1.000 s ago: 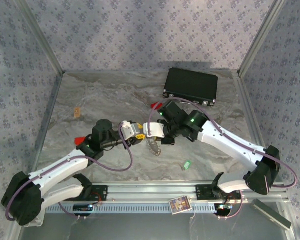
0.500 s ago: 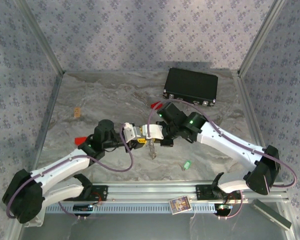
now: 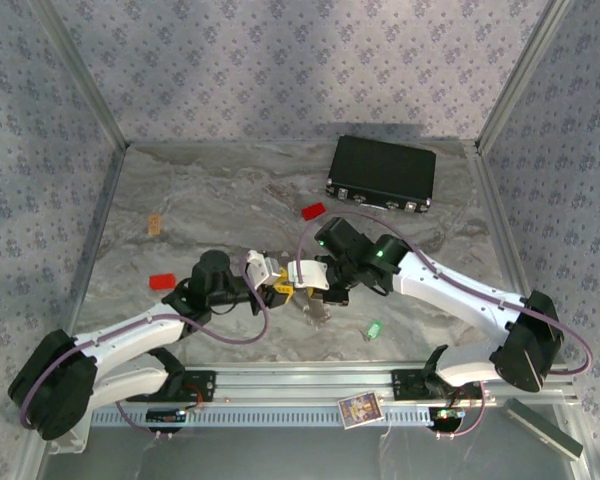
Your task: Put the keys on the keyring
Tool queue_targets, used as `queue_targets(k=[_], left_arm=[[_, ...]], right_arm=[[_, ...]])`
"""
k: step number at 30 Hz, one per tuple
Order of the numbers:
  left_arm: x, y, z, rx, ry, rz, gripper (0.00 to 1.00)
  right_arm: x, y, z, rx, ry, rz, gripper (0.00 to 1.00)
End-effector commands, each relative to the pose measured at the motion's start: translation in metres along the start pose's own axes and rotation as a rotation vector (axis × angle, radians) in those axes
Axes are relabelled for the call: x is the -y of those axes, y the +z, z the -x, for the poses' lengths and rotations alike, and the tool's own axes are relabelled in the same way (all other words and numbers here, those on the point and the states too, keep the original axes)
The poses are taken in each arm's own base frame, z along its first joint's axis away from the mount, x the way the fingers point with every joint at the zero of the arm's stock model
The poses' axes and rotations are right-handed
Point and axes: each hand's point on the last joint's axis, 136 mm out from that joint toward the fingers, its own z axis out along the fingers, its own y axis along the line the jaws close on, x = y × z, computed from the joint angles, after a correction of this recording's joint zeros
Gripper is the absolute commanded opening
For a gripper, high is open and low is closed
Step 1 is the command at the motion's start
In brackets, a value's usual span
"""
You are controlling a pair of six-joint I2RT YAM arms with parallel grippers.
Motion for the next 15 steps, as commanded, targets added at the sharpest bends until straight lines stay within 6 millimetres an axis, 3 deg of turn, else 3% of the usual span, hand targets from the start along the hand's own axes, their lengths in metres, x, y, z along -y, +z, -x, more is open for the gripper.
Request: queue_targets(k=[1,7,12,15], left_arm=[[0.003,-0.003,0.008,0.048,-0.039,0.000,0.34],[-0.014,-0.007,0.008,0.068,-0.090,0.111,0.39],[-0.055,-0.028,0.019,0.130,-0.205,0.355,0.44],[-0.087,-0.056,0.023,0.185,-0.317,0.549,0.46]], right_arm=[[-0.008,-0.004,0.004,0.033,0.032,0.010,0.00],[-0.009,-0.001,-0.006,0.022,0.082,-0.036,0.00],[-0.026,0.013,-0.011,0.012,0.030,-0.018,0.23],[-0.040,0.030,-0.014,0.002,-0.042,0.027,0.31]])
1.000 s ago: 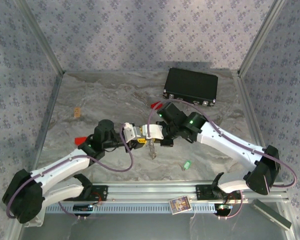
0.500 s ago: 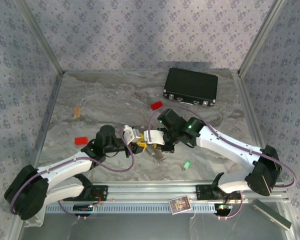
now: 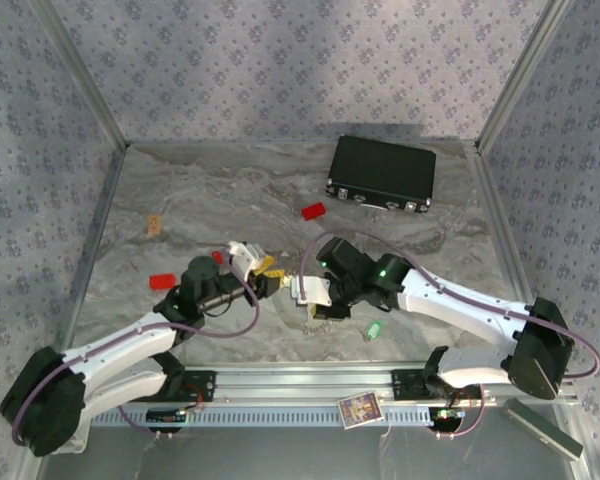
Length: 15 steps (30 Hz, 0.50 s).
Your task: Put the keys on the keyring
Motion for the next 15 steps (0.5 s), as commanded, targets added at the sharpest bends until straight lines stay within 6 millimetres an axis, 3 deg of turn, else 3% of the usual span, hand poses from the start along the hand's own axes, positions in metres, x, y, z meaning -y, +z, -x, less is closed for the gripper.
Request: queue_targets(k=[1,6,15], left_arm=[[-0.048,-0.018,0.020,0.088,-0.155,0.255,0.47],[-0.079,-0.045,0.025,0.127,-0.241,0.404,0.50],[-0.097,-0.070,0.012,0.115,-0.281,0.536,0.51]], right_arm=[[-0.011,0.016,-0.002,-0.005,-0.065,0.036,0.32],[-0.017,0.042,-0.006,-0.055,-0.101,0.145,0.35],[-0.014,0.083,-0.019,-0.185,-0.094,0.242,0.37]])
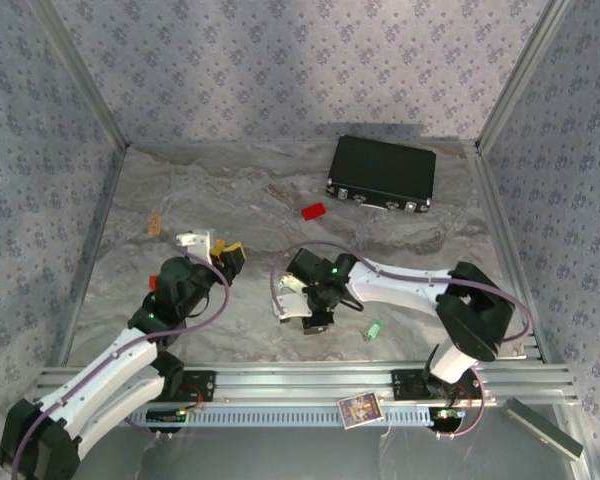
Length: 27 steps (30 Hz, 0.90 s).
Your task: Put the keys on the keyring
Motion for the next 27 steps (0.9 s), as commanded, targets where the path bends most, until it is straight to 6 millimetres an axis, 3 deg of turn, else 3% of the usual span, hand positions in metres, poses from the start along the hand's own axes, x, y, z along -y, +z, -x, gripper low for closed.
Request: queue_targets(k=[1,17,20,27], left_arm=[[-0.016,-0.007,-0.002,0.006,-0.031,0.072,0.51],[-0.021,-0.021,-0.001,0.044,-0.062,0.076,0.52],[-0.021,-0.021,-0.003,0.038,-0.061,0.075,0.52],[-0.021,-0.022,-0.001,0.042,-0.062,0.076,0.51]], right_arm=[[0.003,0.004,0.004,-0.020,-0.026,0.026,0.37],[0.001,0.028,-0.012,-0.092,0.014,0.127,0.32],[0.002,0.029,-0.012,-0.091,0.019,0.128,0.26],[0.000,0.024,-0.012,-0.075,0.016,0.141,0.01]])
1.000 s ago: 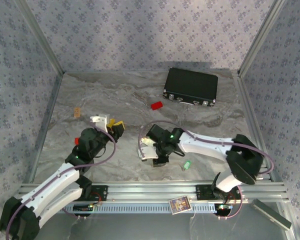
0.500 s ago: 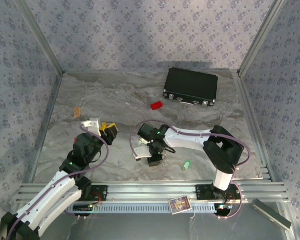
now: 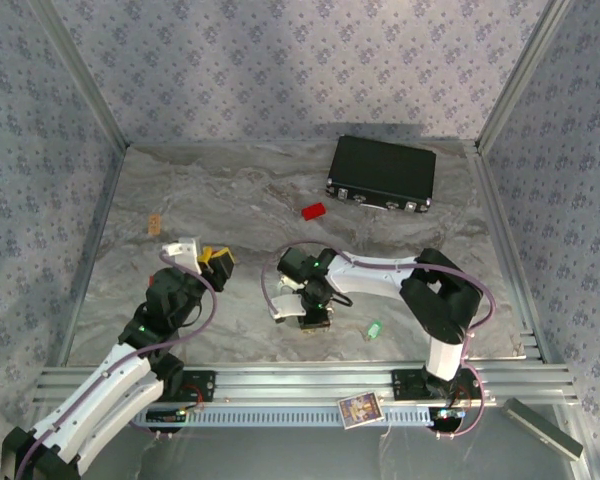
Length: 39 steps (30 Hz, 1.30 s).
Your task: Put the keys on the keyring
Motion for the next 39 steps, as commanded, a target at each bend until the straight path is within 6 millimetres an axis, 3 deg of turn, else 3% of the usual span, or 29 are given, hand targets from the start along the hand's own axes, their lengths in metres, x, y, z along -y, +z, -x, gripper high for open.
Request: queue_targets(k=[1,7,11,27,32,39], left_arm=[[-0.001,-0.001,0.003,0.012,-0.011,0.005,0.51],[0.006,-0.003,0.009,0.017,0.012,-0.029,0.51],[0.028,-0.004,0.006,-0.002,0.079,-0.151,0.49],[0.115,-0.019,-0.042,-0.107,0.472,-0.542,0.38],[0.122,-0.021,-0.040,-0.099,0.566,-0.578,0.40],[0.135,-0.021,-0.053,-0.151,0.639,-0.670,0.39]], right_arm=[[-0.006,-0.006,0.003,0.025,0.003,0.041,0.00],[-0.004,-0.028,0.013,0.146,0.028,0.026,0.00],[-0.002,-0.041,0.019,0.218,0.028,-0.015,0.00],[0.020,-0.112,0.033,0.516,0.041,-0.291,0.00],[0.022,-0.122,0.029,0.527,0.040,-0.339,0.00],[0.019,-0.132,0.028,0.552,0.015,-0.384,0.00]])
